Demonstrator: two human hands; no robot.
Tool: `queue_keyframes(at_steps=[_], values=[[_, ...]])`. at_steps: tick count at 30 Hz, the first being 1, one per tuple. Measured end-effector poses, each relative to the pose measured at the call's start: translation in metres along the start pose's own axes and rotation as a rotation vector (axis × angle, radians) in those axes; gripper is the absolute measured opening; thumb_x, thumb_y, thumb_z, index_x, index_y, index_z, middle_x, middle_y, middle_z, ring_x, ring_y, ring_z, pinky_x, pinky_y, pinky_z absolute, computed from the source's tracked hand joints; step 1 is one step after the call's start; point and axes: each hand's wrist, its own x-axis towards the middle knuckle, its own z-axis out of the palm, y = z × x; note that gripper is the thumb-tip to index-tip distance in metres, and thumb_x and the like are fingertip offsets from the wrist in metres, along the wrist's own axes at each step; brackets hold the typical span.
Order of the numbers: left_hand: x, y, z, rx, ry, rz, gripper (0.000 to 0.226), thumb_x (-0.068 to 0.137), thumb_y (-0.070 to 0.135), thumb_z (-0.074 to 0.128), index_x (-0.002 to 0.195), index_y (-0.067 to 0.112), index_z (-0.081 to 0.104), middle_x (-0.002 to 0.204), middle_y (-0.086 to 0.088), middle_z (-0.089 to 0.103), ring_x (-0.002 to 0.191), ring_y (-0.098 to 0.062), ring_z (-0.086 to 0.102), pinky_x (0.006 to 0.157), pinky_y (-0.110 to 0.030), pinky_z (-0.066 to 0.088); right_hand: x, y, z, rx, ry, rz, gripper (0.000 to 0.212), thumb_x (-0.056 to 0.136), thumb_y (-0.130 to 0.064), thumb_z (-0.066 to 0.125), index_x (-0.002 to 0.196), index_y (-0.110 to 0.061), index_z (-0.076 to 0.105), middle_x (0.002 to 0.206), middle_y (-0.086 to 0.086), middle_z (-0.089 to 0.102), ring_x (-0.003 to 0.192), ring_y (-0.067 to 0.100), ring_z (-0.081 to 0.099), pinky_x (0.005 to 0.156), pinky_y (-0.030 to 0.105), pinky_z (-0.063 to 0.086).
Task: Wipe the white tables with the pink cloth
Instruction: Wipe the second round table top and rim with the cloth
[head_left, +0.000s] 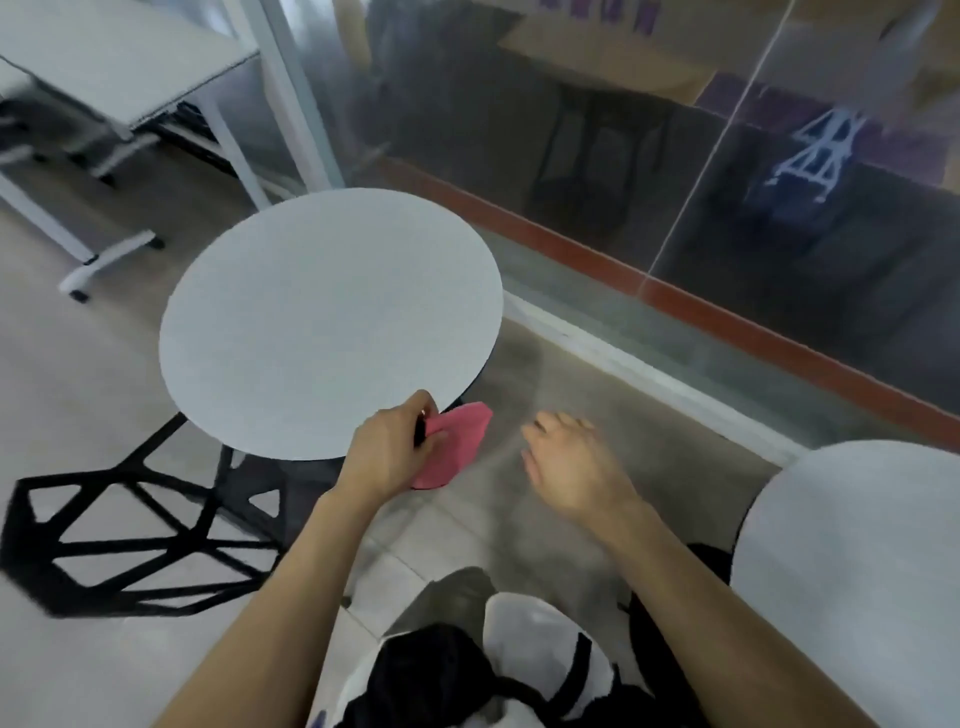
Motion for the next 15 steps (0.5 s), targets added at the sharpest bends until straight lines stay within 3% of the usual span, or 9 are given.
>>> queue_keyframes(at_steps=[7,10,13,15], values=[[0.083,0.005,0.0,-0.159,0.009,-0.114,0.016,0.1,0.035,0.072,0.102,0.035,0.056,0.082,0.006,0.067,0.076,-0.02,0.062,0.074,-0.04,0.054,0.14,0.039,0.013,-0.085,-0.084,-0.367,0.009,0.089,-0.022,0.074,0.096,-0.019,0.07,0.093,0.004,0.065,0.084,0.026,0.067,0.079,0.043,0.053],[0.151,0.003,-0.001,-0.178,0.086,-0.183,0.018,0.097,0.039,0.074,0.108,0.039,0.06,0.095,0.013,0.071,0.087,-0.016,0.067,0.076,-0.037,0.054,0.197,0.059,0.014,-0.068,-0.115,-0.381,0.006,0.093,-0.017,0.067,0.098,-0.017,0.07,0.097,0.005,0.067,0.087,0.027,0.066,0.081,0.043,0.053],[0.202,-0.012,-0.005,-0.161,0.153,-0.318,0.029,0.097,0.037,0.075,0.124,0.038,0.063,0.114,0.017,0.07,0.1,-0.01,0.069,0.086,-0.037,0.056,0.246,0.081,0.016,-0.092,-0.123,-0.427,0.006,0.085,-0.014,0.075,0.088,-0.015,0.071,0.087,0.005,0.066,0.077,0.028,0.066,0.071,0.042,0.053],[0.22,-0.026,-0.007,-0.159,0.138,-0.41,0.03,0.097,0.032,0.077,0.126,0.033,0.067,0.116,0.014,0.071,0.102,-0.012,0.071,0.09,-0.039,0.058,0.277,0.095,0.022,-0.111,-0.155,-0.461,0.011,0.079,-0.01,0.079,0.084,-0.014,0.07,0.081,0.005,0.065,0.071,0.028,0.065,0.065,0.04,0.051]])
